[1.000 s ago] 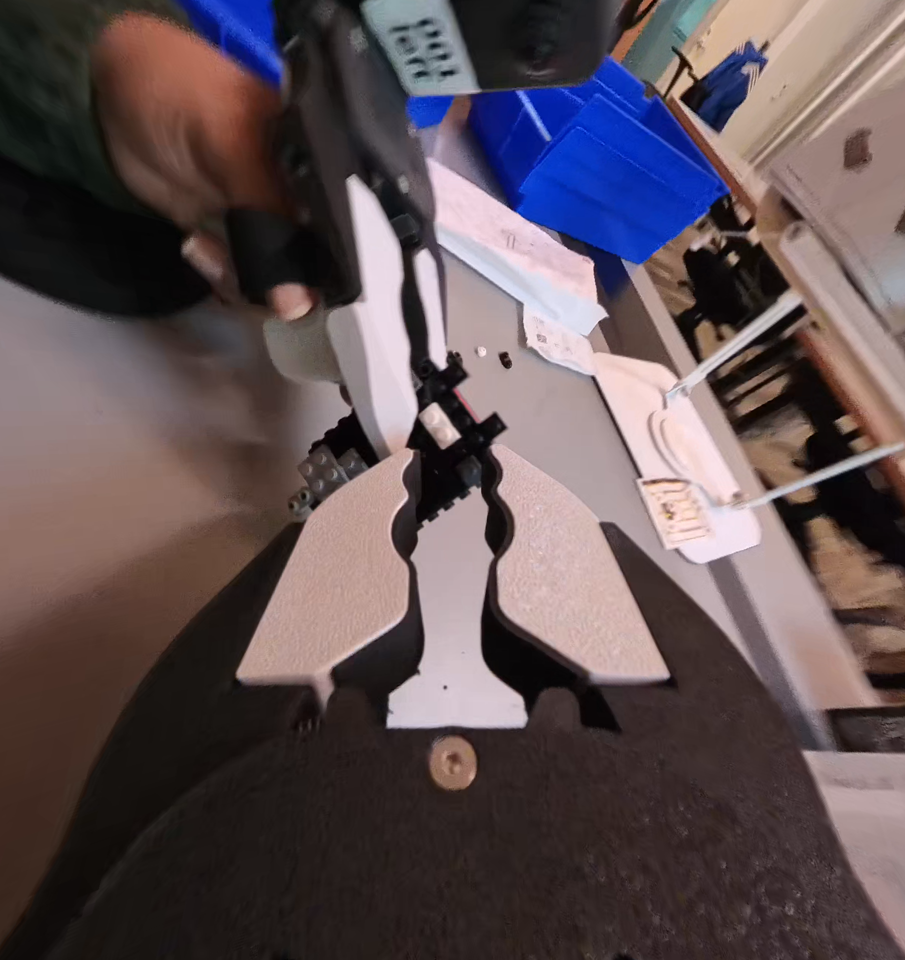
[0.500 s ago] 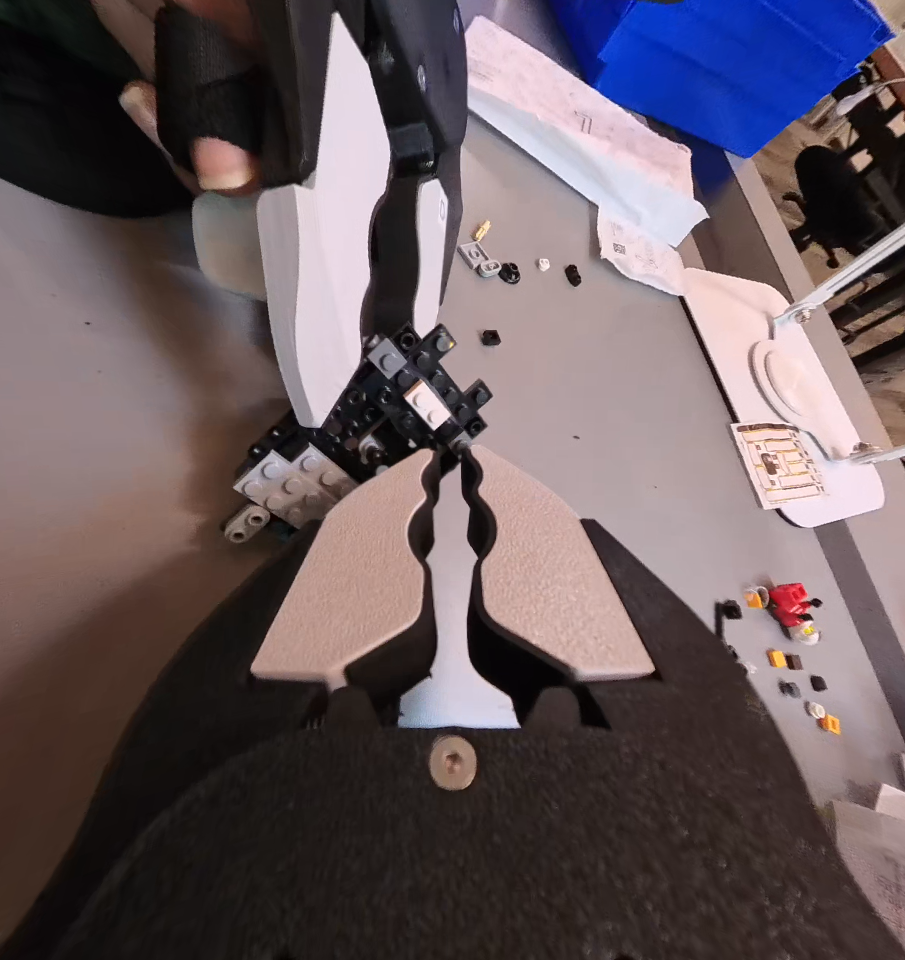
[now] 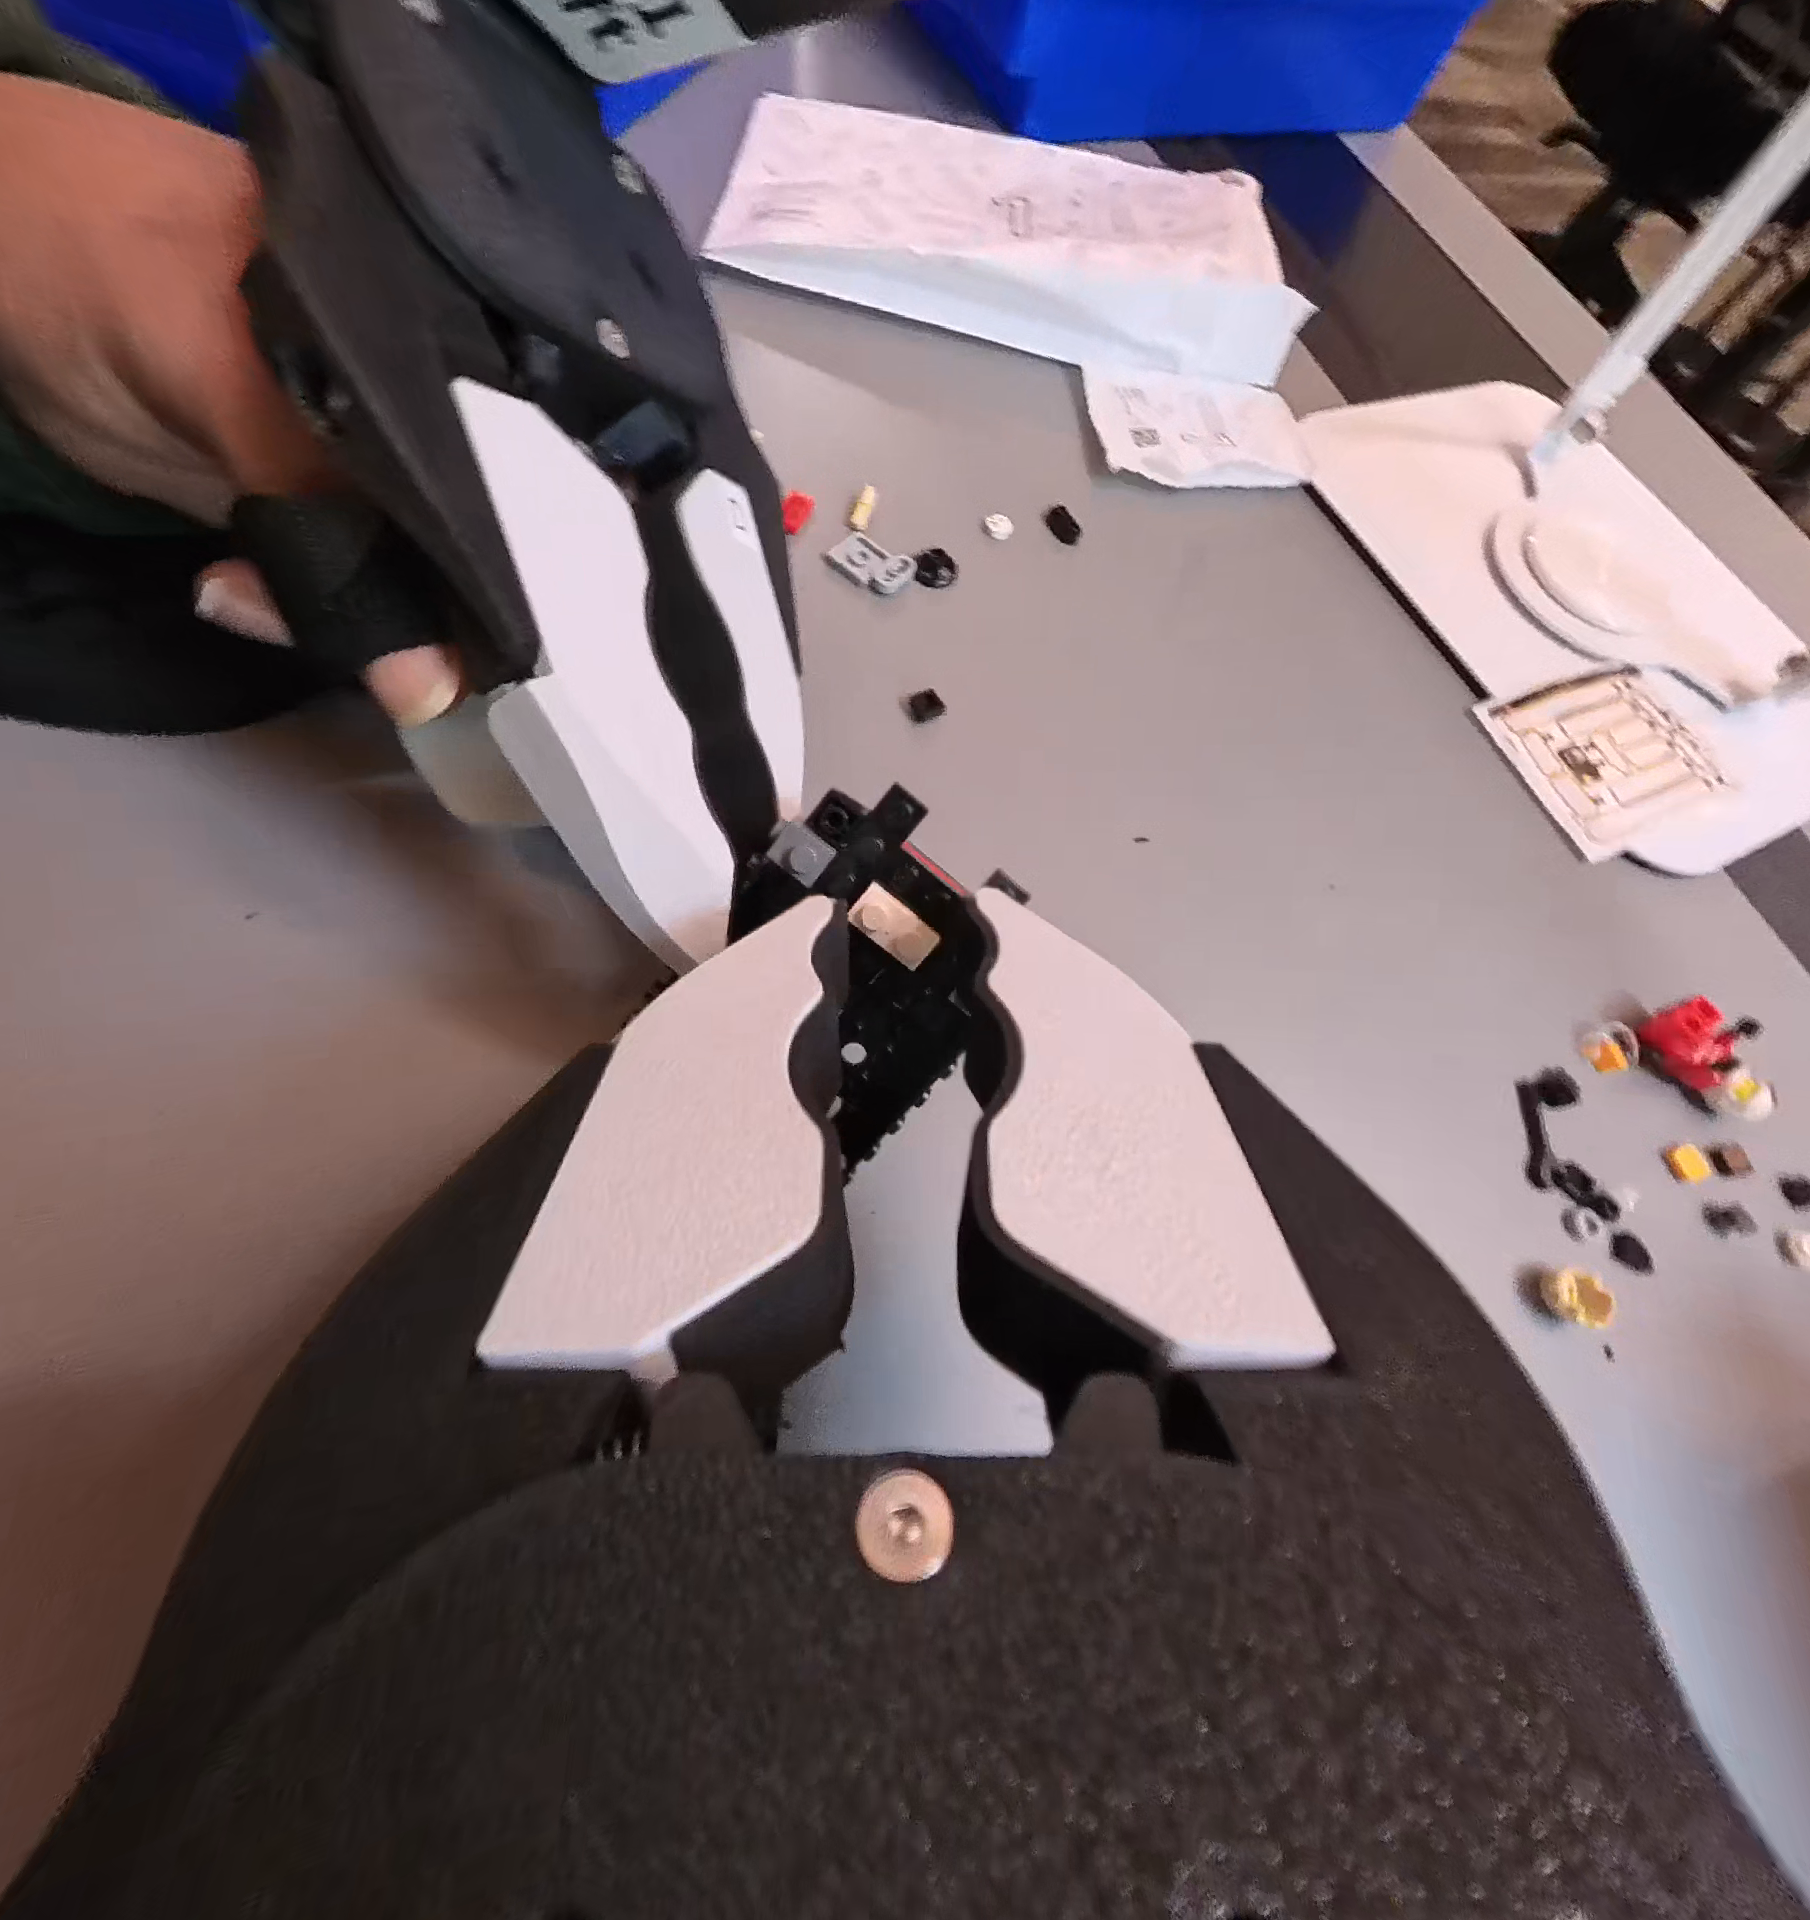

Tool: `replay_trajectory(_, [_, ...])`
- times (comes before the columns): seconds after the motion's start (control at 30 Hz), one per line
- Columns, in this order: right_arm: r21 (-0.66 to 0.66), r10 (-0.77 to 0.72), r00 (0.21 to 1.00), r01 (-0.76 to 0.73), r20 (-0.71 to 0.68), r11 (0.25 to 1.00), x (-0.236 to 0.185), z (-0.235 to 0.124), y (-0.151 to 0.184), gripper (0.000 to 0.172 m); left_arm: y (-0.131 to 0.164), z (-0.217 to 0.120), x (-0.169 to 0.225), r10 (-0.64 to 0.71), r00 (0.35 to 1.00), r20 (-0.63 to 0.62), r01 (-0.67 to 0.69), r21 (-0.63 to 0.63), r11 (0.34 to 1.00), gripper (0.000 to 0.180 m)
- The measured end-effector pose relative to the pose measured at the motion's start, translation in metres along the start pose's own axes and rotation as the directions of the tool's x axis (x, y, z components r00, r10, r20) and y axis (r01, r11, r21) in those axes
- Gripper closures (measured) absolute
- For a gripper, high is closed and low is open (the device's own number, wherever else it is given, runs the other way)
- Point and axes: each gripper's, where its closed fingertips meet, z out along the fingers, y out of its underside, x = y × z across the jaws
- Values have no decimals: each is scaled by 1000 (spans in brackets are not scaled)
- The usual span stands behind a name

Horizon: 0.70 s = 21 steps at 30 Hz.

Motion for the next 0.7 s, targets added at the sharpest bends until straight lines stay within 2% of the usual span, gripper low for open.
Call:
replay_trajectory(0.17, [36, 216, 971, -213, -101, 976, 7, -2, 0, 154, -7, 3, -3, 23, 997, 79, -29, 70, 997, 167])
replay_trajectory(0.27, [60, 258, 961, -253, -102, 966, 5, -4, 0, 156, -7, 5, -2, 72, 992, 107, -80, 71, 994, 167])
replay_trajectory(0.57, [133, 405, 910, -413, 84, 901, 1, -7, -4, 157, -7, 2, 4, 333, 918, 215, -344, 14, 939, 165])
replay_trajectory(0.7, [164, 435, 885, -460, 166, 873, 2, -8, -4, 157, -9, 3, 7, 373, 904, 209, -385, 16, 923, 164])
